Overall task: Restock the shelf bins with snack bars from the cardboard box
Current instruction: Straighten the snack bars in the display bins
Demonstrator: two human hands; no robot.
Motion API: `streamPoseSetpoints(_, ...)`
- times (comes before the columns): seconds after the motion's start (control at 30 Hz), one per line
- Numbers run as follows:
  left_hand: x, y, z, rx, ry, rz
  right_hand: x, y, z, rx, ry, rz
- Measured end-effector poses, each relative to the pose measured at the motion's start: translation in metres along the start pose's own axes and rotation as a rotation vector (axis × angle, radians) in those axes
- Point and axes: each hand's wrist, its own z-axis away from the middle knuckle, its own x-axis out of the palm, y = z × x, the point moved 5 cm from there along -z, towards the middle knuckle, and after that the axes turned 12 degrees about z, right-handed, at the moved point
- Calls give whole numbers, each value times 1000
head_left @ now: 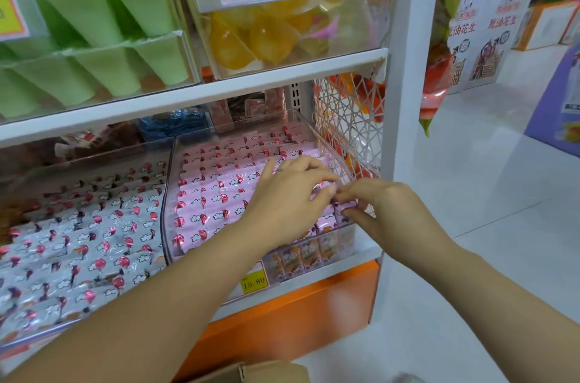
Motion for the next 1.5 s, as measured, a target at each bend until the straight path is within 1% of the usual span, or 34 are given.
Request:
streamPoseSetpoints(0.03,1,4,3,19,29,41,-1,2,1,-1,8,-35)
streamPoseSetpoints(0.1,7,11,8,44,19,75,-6,8,2,15,54,-73)
streamPoseSetpoints(0.17,12,13,7,46,5,53,-9,14,5,42,106,-64)
streamPoseSetpoints(0.2,13,13,6,40,10,16,-8,16,6,62,106,-59)
streamPoseSetpoints(0.3,18,13,3,23,25,-113,1,20,11,125,-16,-132)
streamPoseSetpoints(0.37,21,18,7,40,54,-126,5,20,12,134,-81,-221)
streamPoseSetpoints(0.53,27,23,22,44,174,-31,4,17,12,110,-103,-234)
streamPoseSetpoints(0.67,33,23,24,36,173,-24,4,17,11,105,-109,-198)
streamPoseSetpoints(0.77,31,20,16,46,124,-37,5,18,8,106,-107,-151)
streamPoseSetpoints(0.87,33,16,13,71,30,-191,5,20,7,107,-128,-99)
streamPoseSetpoints(0.93,35,13,17,105,-2,-287,2,20,10,93,-108,-73)
streamPoseSetpoints(1.03,37,10,17,113,-81,-380,7,17,14,47,-123,-33)
streamPoseSetpoints(1.1,39,6,12,69,-154,-404,14,17,17,39,-188,-9)
streamPoseSetpoints(1.17,39,4,11,46,-201,-409,17,18,17,49,-215,3)
streamPoseSetpoints(1.33,42,5,22,105,-320,-447,19,19,18,42,-261,26)
streamPoseSetpoints(1.43,35,4,20,154,-343,-551,18,17,21,42,-267,103)
streamPoseSetpoints(1.5,27,4,21,186,-261,-537,10,15,19,33,-184,156)
